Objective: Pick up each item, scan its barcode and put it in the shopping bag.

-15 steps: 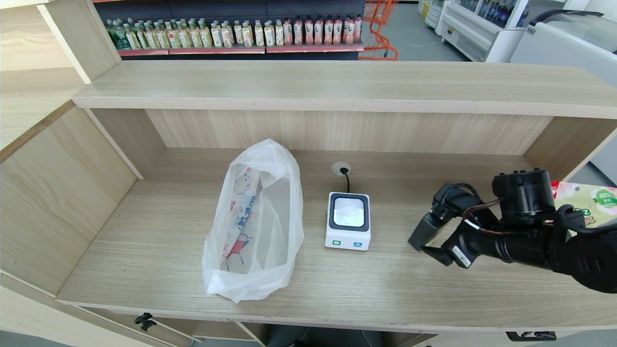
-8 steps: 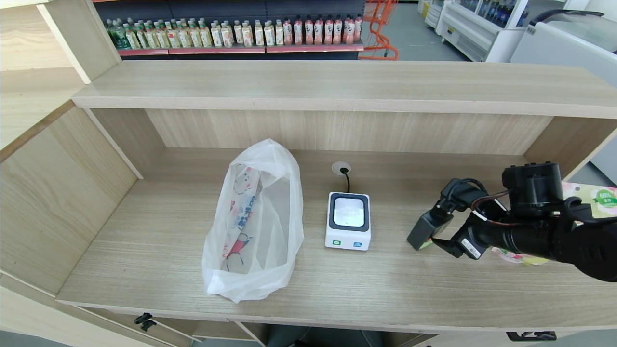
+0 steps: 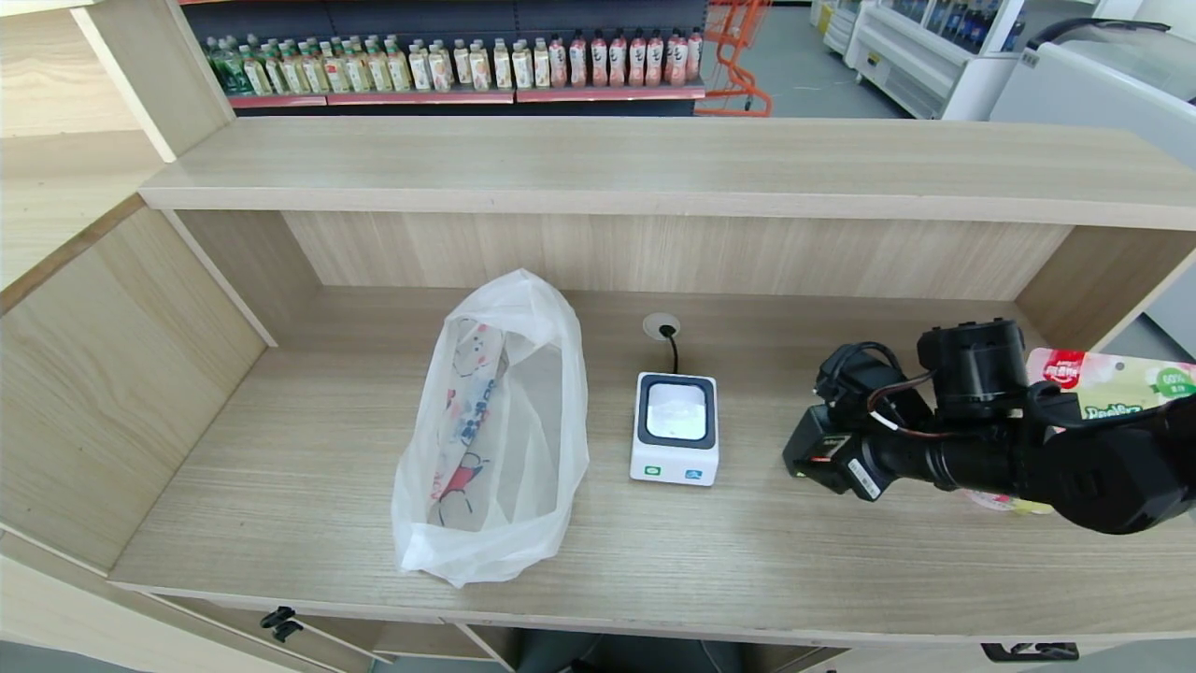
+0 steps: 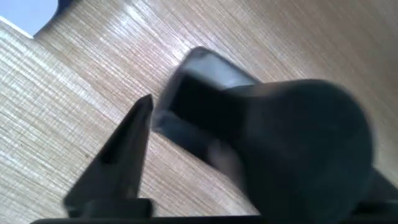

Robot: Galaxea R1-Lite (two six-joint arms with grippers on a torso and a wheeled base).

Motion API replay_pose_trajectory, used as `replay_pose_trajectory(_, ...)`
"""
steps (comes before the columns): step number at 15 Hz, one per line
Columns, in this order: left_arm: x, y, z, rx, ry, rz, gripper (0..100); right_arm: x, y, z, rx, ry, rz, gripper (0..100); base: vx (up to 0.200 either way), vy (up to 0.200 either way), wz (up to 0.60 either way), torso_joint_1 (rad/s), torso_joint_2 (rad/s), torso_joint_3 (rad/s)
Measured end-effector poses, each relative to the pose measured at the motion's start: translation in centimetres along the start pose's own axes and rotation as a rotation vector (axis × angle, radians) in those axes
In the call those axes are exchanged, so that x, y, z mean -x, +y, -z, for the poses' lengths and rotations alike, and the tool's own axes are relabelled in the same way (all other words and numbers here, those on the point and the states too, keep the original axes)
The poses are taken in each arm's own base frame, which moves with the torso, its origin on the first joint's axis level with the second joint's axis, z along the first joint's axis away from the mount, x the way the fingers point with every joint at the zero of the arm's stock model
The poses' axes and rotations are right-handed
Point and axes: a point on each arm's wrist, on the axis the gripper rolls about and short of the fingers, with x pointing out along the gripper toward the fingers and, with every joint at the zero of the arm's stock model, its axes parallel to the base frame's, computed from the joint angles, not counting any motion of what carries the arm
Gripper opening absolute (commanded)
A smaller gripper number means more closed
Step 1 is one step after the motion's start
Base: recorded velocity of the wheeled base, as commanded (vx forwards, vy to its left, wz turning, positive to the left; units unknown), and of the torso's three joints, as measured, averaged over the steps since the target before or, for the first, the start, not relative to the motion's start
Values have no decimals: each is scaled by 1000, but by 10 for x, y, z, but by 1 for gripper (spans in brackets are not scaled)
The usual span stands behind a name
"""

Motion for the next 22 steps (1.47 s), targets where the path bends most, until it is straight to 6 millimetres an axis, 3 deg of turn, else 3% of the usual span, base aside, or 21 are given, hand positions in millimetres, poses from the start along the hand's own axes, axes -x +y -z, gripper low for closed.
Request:
replay_pose_trajectory(5, 0, 0, 0, 0, 0, 0, 100, -15, 5, -9, -3, -31, -9, 0, 0, 0, 0, 0, 0, 0)
replay_pose_trajectory(9, 0, 0, 0, 0, 0, 0, 100, -11, 9, -7, -9, -68, -3, 0, 0, 0, 0, 0, 0, 0)
replay_pose_trajectory(12, 0, 0, 0, 0, 0, 0, 100, 21, 3, -16, -64, -197, 63, 0, 0, 0, 0, 0, 0, 0)
replay_pose_trajectory(14, 0, 0, 0, 0, 0, 0, 100, 52, 5, -10, -36, -286, 121, 0, 0, 0, 0, 0, 0, 0)
replay_pose_trajectory(17, 0, 0, 0, 0, 0, 0, 100, 83, 1, -1, 237, -425, 297, 0, 0, 0, 0, 0, 0, 0)
replay_pose_trajectory(19, 0, 0, 0, 0, 0, 0, 100, 89, 4, 0, 443, -546, 215, 0, 0, 0, 0, 0, 0, 0)
replay_pose_trajectory(22, 0, 0, 0, 0, 0, 0, 100, 94, 10, 1, 962, -811, 106, 0, 0, 0, 0, 0, 0, 0)
